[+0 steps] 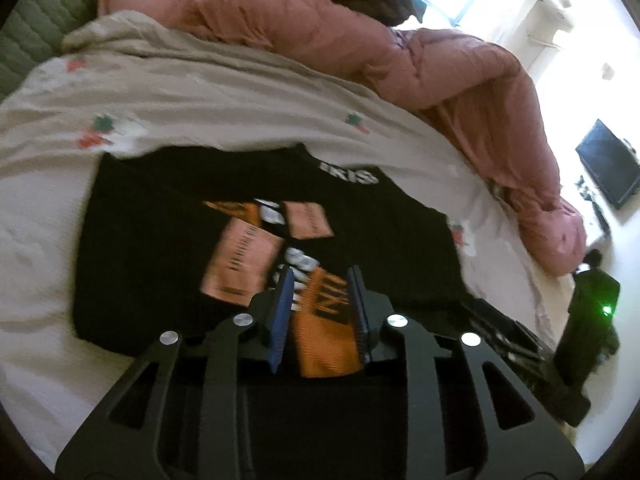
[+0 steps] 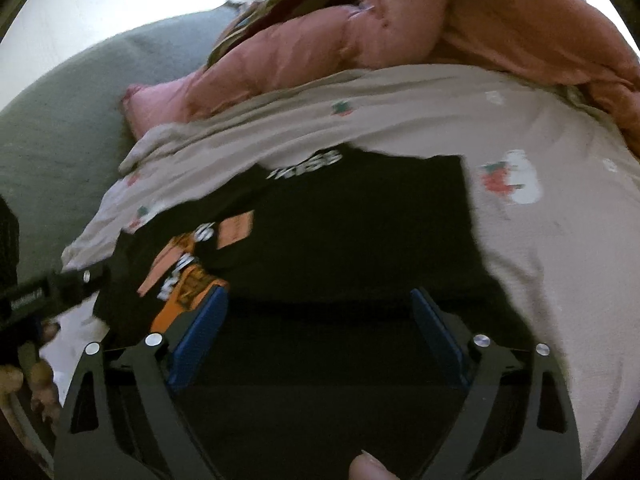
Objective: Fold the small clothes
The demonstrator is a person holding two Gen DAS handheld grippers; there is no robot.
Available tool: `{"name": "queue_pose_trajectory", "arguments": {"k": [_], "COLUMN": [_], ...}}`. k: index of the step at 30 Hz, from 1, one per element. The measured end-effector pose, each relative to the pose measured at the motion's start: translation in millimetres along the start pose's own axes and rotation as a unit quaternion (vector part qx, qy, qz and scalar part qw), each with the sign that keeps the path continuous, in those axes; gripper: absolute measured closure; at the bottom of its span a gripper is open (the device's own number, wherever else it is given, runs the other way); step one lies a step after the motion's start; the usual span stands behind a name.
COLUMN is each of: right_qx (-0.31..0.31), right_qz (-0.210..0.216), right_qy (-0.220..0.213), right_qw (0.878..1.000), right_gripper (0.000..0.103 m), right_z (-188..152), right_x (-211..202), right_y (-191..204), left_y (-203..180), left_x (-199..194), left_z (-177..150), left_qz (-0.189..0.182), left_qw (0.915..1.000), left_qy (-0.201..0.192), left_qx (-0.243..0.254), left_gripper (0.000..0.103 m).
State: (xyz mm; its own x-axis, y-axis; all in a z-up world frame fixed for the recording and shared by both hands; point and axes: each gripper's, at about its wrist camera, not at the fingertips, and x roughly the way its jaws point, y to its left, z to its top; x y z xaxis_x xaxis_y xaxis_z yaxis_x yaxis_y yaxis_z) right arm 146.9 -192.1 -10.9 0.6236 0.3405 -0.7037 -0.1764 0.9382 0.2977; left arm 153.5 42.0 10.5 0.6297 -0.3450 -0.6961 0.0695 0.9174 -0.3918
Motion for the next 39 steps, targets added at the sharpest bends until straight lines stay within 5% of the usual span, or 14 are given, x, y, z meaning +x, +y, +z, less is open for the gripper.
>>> {"name": "queue_pose_trajectory", "arguments": {"k": [13, 16, 26, 39], "right_qx": [-0.076, -0.076, -0.075, -0.103], "right_qz": [0.020, 0.023, 0.050, 0.046], "right_qy": [0.052, 0.071, 0.063, -0.025], "right_qw": [0.995, 0.994, 0.994, 0.993], "right_gripper": [0.019, 0.028, 0.088, 0.095], "right_z": [-3.2, -7.2, -6.3, 31.6], "right_x": [52.2, 63.3, 63.8, 22.5], "right_y": [75.1, 78.2, 88.7, 86.5], "left_y": [59.8, 68.5, 98.9, 109.5], "left_x": [-21.7, -23.8, -20.7, -31.1], "left_z": [0.3, 0.8, -2.8, -3.7], "left_qz": [0.111, 0.127, 0.111, 0.089], "left_qw": [0.9927, 0.9903, 0.9916, 0.9918], "left_qy": [-0.044, -0.055, -0.065, -0.086], "left_qx": [0.014, 0.017, -0.016, -0.033], "left_gripper": [0.060, 0.059, 0.051, 0.047]}}
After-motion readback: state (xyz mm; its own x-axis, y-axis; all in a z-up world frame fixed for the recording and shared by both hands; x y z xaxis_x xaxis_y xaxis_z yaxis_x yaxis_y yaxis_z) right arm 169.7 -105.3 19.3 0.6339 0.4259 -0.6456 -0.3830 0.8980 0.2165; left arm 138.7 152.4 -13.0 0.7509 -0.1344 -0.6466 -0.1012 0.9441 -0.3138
